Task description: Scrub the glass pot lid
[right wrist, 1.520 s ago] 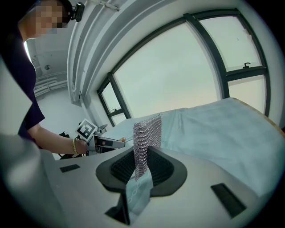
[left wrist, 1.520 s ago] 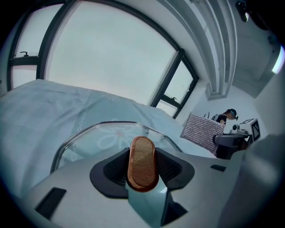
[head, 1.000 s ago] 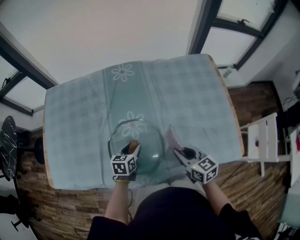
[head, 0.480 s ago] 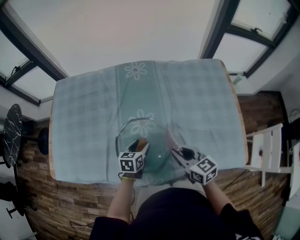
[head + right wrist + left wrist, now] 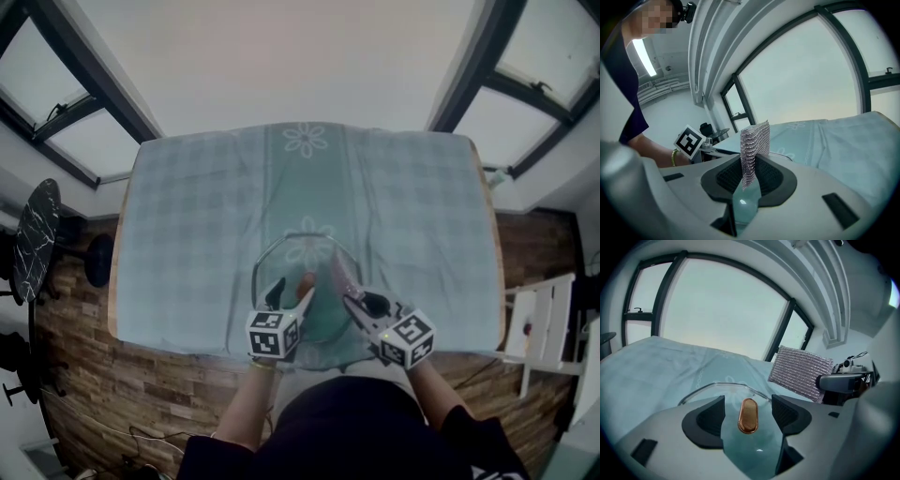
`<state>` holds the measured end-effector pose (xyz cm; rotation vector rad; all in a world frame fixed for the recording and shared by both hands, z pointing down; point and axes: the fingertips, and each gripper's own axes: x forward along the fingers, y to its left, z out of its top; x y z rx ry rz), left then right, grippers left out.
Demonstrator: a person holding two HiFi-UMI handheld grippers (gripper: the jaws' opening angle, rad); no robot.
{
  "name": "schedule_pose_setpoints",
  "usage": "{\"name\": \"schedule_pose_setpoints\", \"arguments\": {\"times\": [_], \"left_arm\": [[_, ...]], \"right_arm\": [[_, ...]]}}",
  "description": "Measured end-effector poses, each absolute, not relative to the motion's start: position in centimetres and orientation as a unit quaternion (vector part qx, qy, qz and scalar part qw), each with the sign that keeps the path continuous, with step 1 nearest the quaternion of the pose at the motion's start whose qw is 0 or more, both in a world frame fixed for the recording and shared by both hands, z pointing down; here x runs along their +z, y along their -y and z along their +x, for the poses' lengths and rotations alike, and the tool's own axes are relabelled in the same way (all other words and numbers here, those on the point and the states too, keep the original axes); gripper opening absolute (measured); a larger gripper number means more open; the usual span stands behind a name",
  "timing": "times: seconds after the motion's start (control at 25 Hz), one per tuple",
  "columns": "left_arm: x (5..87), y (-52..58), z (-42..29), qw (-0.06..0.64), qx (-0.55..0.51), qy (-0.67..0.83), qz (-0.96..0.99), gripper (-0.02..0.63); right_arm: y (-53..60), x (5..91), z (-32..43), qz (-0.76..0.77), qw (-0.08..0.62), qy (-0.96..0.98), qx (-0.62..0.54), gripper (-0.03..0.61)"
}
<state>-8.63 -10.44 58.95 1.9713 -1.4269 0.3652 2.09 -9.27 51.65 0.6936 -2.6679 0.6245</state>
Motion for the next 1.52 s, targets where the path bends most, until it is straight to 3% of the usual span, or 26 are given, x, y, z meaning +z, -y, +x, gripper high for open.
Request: {"name": "schedule_pose_setpoints", "arguments": {"times": [0.2, 0.52, 0.72, 1.52], "left_arm": [[55.9, 9.4, -9.4, 0.297, 0.116, 0.556, 0.768, 0.293], [53.2, 7.7, -10.8, 0.264, 0.089, 0.565, 0.777, 0.081], [53.6, 6.1, -11.5, 0.267, 0.104, 0.569, 0.771, 0.004], [53.9, 4.3, -11.2, 0.273, 0.097, 0.562, 0.775, 0.002]], "right_arm": [[8.9, 50.8, 0.1, 0.249, 0.155, 0.934, 0.204, 0.075], [7.8, 49.6, -2.1, 0.279, 0.129, 0.931, 0.196, 0.075], [6.1, 49.3, -2.9, 0.276, 0.156, 0.927, 0.2, 0.075], [4.7, 49.4, -2.1, 0.287, 0.154, 0.924, 0.201, 0.073]]}}
